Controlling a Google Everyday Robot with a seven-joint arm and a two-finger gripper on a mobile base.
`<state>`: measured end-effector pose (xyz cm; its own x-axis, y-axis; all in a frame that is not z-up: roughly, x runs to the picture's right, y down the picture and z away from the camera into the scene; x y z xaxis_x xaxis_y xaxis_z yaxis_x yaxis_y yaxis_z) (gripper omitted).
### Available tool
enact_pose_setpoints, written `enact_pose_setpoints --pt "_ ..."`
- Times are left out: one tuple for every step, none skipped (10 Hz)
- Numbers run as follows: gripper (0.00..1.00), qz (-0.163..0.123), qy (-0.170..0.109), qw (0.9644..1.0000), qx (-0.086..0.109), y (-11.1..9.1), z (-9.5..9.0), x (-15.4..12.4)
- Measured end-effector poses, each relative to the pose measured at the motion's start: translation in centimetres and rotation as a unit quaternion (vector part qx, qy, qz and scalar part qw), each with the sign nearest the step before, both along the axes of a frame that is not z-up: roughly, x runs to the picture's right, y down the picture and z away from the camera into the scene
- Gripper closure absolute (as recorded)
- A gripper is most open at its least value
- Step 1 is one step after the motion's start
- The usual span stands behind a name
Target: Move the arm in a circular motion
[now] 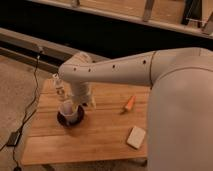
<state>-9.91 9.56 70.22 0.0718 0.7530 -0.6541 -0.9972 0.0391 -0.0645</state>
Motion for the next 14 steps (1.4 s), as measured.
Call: enact_pose_setpoints --pt "0.35 -0.001 -0.001 1.0000 0.000 -0.4 0.0 0.4" --pt "0.35 -0.002 0.002 1.0000 -0.001 -0.9 0.2 1.2" --pt "0.35 -0.002 0.007 1.0000 -0.001 -1.4 0.5 2.0" --pt "0.35 -0.004 0.015 0.9999 -0.002 -2.0 0.9 3.0" --pt "0.35 -0.007 0.025 0.9997 -0.002 -2.9 1.6 4.3" --pt "0.35 -0.012 0.032 0.9994 -0.002 -3.5 2.3 5.1" --pt "0.35 -0.019 0.036 0.9992 -0.001 -4.5 3.2 5.5" --pt "0.35 -0.023 0.037 0.9990 0.001 -5.1 3.8 5.5" --pt "0.35 -0.031 0.035 0.9989 0.007 -6.9 5.5 5.0" --pt "0.35 -0.035 0.032 0.9988 0.010 -8.1 6.6 4.4" --pt "0.35 -0.039 0.029 0.9987 0.012 -8.9 7.5 3.8" --pt "0.35 -0.045 0.024 0.9986 0.013 -9.8 8.8 2.6" --pt "0.35 -0.051 0.020 0.9984 0.013 -10.4 9.5 1.7" --pt "0.35 -0.060 0.012 0.9980 0.012 -10.8 10.1 0.2"
